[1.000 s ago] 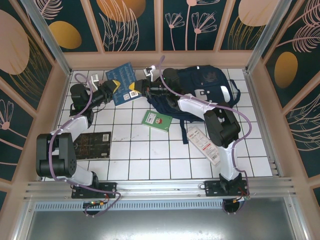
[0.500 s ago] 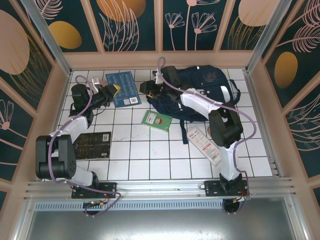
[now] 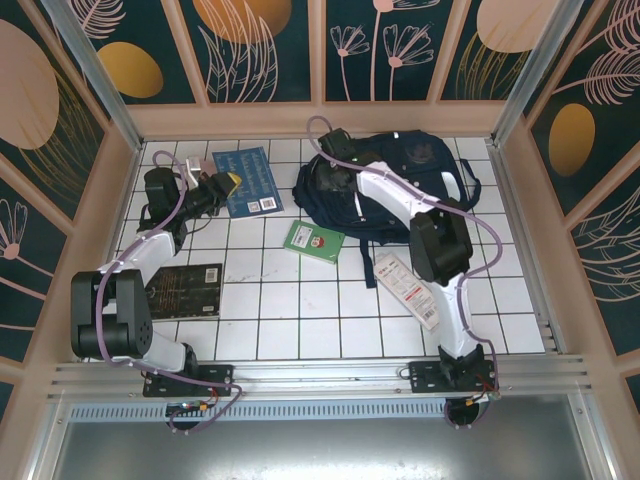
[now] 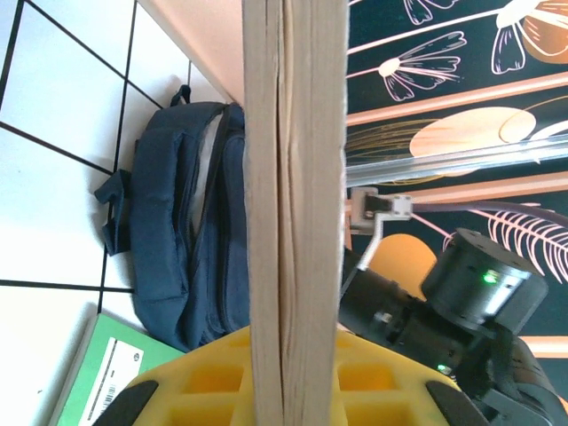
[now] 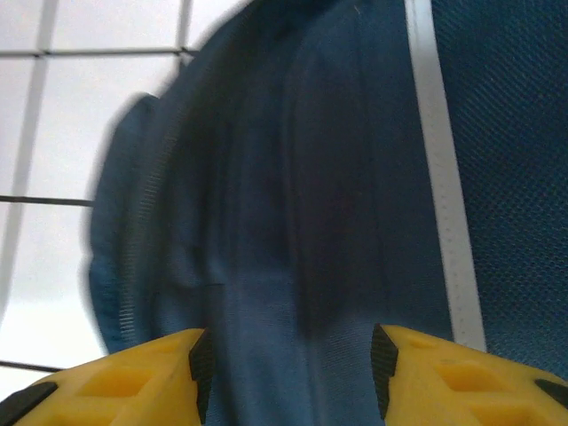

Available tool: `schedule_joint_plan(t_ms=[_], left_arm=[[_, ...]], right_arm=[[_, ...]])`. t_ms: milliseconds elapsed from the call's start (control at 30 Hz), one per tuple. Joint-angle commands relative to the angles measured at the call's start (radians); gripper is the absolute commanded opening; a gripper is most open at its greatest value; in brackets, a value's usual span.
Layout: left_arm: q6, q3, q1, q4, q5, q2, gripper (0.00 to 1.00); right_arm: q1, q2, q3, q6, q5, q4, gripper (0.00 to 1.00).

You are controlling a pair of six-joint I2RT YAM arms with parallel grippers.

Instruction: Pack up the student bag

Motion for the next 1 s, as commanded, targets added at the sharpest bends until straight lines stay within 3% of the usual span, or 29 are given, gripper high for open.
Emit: schedule_joint_plan(t_ms=[0, 200, 267, 367, 400, 667, 967], left_arm=[[0.037, 0.028, -0.004, -0.010, 0.012, -0.036, 0.00], [0.058, 0.028, -0.004, -0.042, 0.012, -0.045, 0.00], [0.059, 0.027, -0.004, -0.044, 0.011, -0.043, 0.00], [0.061, 0.026, -0.004, -0.050, 0.005, -0.044, 0.00], [0.061, 0.026, -0.004, -0.053, 0.003, -0.043, 0.00], [0.056, 0.047, -0.044, -0.041, -0.029, -0.008, 0.00], [0.011, 0.129, -0.145, 0.036, -0.099, 0.122, 0.00]], right_arm=[[0.007, 0.064, 0.056, -0.066, 0.111, -0.084, 0.52], [0.010, 0.125, 0.064, -0.089, 0.154, -0.085, 0.49], [0.010, 0.134, 0.059, -0.097, 0.164, -0.081, 0.34], [0.007, 0.127, 0.045, -0.098, 0.165, -0.079, 0.02], [0.007, 0.114, 0.037, -0.102, 0.161, -0.075, 0.00], [0.001, -0.058, 0.001, -0.113, 0.101, -0.019, 0.00], [-0.050, -0.188, 0.093, -0.107, -0.090, -0.056, 0.00]])
